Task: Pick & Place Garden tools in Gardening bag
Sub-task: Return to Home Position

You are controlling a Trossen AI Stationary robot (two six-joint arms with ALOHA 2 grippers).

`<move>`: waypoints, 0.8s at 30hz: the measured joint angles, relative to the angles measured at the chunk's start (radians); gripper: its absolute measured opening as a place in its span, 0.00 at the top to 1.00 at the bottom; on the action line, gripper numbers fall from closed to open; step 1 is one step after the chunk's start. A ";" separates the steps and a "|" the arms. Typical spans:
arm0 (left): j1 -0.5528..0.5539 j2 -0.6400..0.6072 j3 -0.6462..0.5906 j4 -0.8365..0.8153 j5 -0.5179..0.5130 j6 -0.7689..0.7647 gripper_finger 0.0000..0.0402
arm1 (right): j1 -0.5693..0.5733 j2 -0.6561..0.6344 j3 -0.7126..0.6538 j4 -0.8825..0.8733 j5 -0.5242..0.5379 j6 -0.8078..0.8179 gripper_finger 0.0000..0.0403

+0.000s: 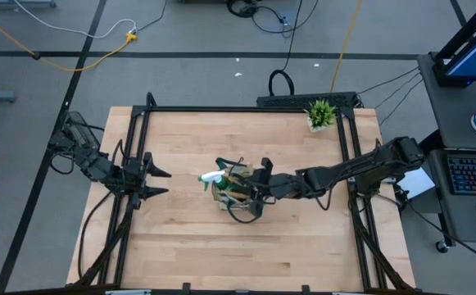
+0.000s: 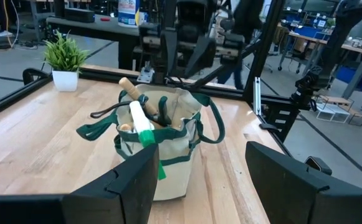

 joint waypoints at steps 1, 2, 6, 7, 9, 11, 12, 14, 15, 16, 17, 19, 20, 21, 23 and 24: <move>0.000 0.000 0.000 0.000 0.000 -0.001 0.39 | 0.000 -0.010 0.000 -0.001 0.000 -0.008 0.73; 0.000 0.000 0.000 0.000 0.000 -0.001 0.39 | 0.000 -0.022 0.000 -0.002 0.000 -0.013 0.74; 0.000 0.000 0.000 0.000 0.000 0.000 0.39 | 0.000 -0.073 0.000 -0.001 -0.001 -0.022 0.75; 0.000 0.000 0.000 0.001 0.000 0.000 0.39 | 0.000 -0.085 0.000 -0.006 -0.002 -0.026 0.76; 0.000 0.000 0.000 0.005 0.000 0.001 0.39 | 0.000 -0.112 0.000 -0.007 -0.027 -0.037 0.78; 0.000 0.000 0.000 0.006 0.000 0.002 0.39 | 0.000 -0.147 0.000 -0.019 -0.056 -0.053 0.82; 0.000 0.000 0.000 0.007 0.001 0.002 0.39 | 0.000 -0.162 0.000 -0.022 -0.073 -0.059 0.85; 0.000 0.000 0.000 0.012 0.009 0.006 0.39 | 0.000 -0.194 0.000 -0.056 -0.107 -0.064 0.92; 0.000 0.000 0.000 0.016 0.019 0.016 0.39 | 0.000 -0.211 0.000 -0.083 -0.122 -0.066 0.96; 0.000 0.000 0.000 0.022 0.035 0.031 0.39 | 0.000 -0.228 0.000 -0.108 -0.135 -0.070 0.98; 0.000 0.000 0.000 0.032 0.057 0.055 0.39 | 0.001 -0.244 0.000 -0.132 -0.136 -0.069 0.98; 0.000 0.000 0.000 0.054 0.112 0.105 0.39 | 0.003 -0.281 0.000 -0.195 -0.134 -0.051 0.98; 0.000 0.000 0.000 0.064 0.136 0.127 0.39 | 0.006 -0.298 0.000 -0.222 -0.132 -0.048 0.98; 0.000 0.000 0.000 0.072 0.155 0.141 0.39 | 0.008 -0.312 0.000 -0.244 -0.132 -0.047 0.99; 0.000 0.000 0.000 0.087 0.173 0.155 0.39 | 0.018 -0.343 0.000 -0.286 -0.132 -0.050 1.00; 0.000 0.000 0.000 0.086 0.175 0.157 0.39 | 0.024 -0.357 0.000 -0.301 -0.132 -0.051 0.99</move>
